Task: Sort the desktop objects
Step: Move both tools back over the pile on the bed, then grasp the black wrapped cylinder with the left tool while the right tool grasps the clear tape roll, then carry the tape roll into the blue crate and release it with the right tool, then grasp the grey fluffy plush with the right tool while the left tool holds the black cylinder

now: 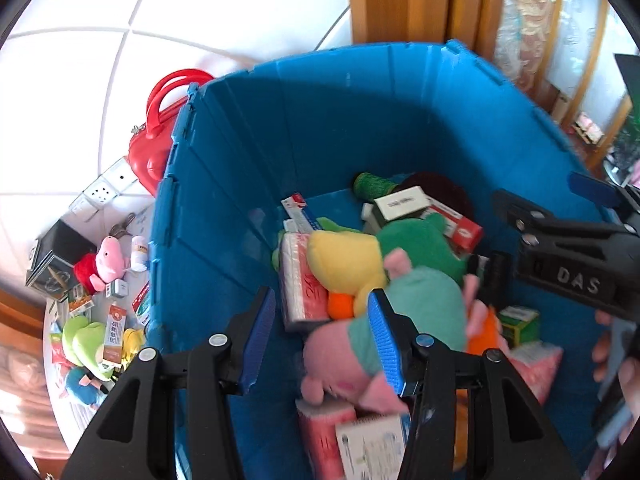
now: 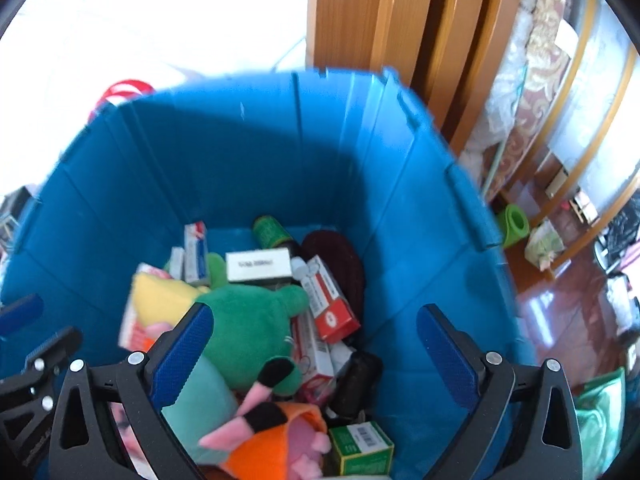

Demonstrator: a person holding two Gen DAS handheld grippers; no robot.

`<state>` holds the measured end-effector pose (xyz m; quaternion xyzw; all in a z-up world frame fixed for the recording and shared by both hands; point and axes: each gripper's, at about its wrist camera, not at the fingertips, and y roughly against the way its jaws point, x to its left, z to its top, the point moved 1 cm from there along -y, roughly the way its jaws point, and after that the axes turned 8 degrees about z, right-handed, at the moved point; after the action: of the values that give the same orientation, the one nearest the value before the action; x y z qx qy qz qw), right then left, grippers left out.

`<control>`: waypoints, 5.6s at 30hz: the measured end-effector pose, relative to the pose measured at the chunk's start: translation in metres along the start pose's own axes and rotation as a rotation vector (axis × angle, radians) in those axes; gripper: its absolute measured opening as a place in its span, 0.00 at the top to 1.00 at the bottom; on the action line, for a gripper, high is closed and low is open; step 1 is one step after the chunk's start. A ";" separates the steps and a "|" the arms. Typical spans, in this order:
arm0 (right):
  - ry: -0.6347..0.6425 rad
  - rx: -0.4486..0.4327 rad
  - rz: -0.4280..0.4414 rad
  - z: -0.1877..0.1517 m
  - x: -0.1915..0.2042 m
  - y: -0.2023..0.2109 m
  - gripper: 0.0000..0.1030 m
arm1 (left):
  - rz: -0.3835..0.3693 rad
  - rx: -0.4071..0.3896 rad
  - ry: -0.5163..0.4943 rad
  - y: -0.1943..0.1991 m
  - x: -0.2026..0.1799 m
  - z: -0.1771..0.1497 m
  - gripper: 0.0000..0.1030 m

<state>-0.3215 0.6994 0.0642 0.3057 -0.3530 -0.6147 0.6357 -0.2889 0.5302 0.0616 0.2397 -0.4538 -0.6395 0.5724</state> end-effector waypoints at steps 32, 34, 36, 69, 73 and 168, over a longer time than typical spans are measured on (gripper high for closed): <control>0.238 -0.345 0.345 -0.142 0.368 0.118 0.00 | 0.232 -0.133 0.447 -0.020 0.449 -0.336 0.54; 0.250 -0.323 0.357 -0.149 0.390 0.096 0.00 | 0.247 -0.105 0.477 -0.041 0.465 -0.358 0.54; 0.250 -0.270 0.366 -0.154 0.407 0.068 0.00 | 0.216 -0.076 0.497 -0.063 0.476 -0.375 0.54; 0.448 0.211 0.487 -0.238 0.540 -0.128 0.00 | 0.098 0.115 0.449 -0.216 0.449 -0.431 0.63; 0.543 0.210 0.484 -0.251 0.564 -0.129 0.00 | 0.114 0.139 0.511 -0.208 0.459 -0.458 0.63; 0.139 -0.402 0.048 -0.116 0.333 0.105 0.00 | -0.010 0.140 0.277 -0.269 0.378 -0.315 0.67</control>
<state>-0.1687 0.3675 0.1093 0.2061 -0.1857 -0.6347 0.7213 -0.2544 0.0566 -0.2366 0.3673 -0.4127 -0.5698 0.6084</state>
